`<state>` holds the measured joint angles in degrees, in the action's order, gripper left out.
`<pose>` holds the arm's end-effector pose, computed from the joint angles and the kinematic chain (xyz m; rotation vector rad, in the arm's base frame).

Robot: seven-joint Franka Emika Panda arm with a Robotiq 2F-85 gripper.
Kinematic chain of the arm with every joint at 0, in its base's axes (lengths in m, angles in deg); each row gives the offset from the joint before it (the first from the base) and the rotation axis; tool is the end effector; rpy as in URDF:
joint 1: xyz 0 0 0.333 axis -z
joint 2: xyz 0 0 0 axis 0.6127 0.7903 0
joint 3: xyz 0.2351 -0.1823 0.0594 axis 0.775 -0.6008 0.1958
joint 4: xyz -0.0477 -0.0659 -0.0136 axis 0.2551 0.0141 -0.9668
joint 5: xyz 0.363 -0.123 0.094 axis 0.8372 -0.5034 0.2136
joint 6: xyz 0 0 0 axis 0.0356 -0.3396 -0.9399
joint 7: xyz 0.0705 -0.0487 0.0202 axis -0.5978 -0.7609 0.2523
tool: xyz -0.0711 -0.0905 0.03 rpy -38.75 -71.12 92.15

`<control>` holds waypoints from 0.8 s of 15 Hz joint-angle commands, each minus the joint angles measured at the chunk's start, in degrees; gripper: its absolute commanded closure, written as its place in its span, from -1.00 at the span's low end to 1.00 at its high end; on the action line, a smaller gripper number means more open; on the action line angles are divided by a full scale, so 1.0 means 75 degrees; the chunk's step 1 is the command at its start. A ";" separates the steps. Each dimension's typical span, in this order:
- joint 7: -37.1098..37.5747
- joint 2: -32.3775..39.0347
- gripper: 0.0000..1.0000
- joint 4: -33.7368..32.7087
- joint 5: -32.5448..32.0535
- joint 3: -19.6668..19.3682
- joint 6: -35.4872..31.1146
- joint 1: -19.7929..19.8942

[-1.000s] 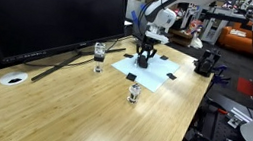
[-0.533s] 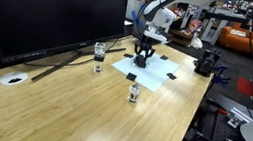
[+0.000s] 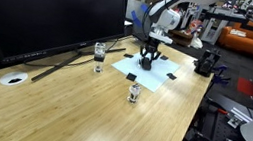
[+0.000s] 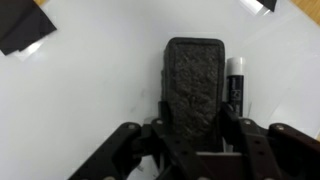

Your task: Wipe the whiteboard using the black eraser on the desk

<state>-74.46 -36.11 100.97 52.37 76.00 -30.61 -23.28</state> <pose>0.6147 -0.1739 0.1384 -2.4994 1.1509 0.4450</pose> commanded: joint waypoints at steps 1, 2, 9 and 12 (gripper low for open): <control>-0.0044 -0.0248 0.49 0.1159 0.0042 -0.0135 -0.0449 -0.0048; -0.0034 -0.0360 0.49 0.1355 0.0077 -0.0149 -0.0447 -0.0057; -0.0144 -0.0921 0.49 0.2423 0.0404 -0.0116 -0.0481 -0.0091; -0.0322 -0.1058 0.49 0.2549 0.0528 -0.0080 -0.0726 -0.0126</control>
<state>-74.90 -44.18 116.74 54.92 75.21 -31.70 -23.42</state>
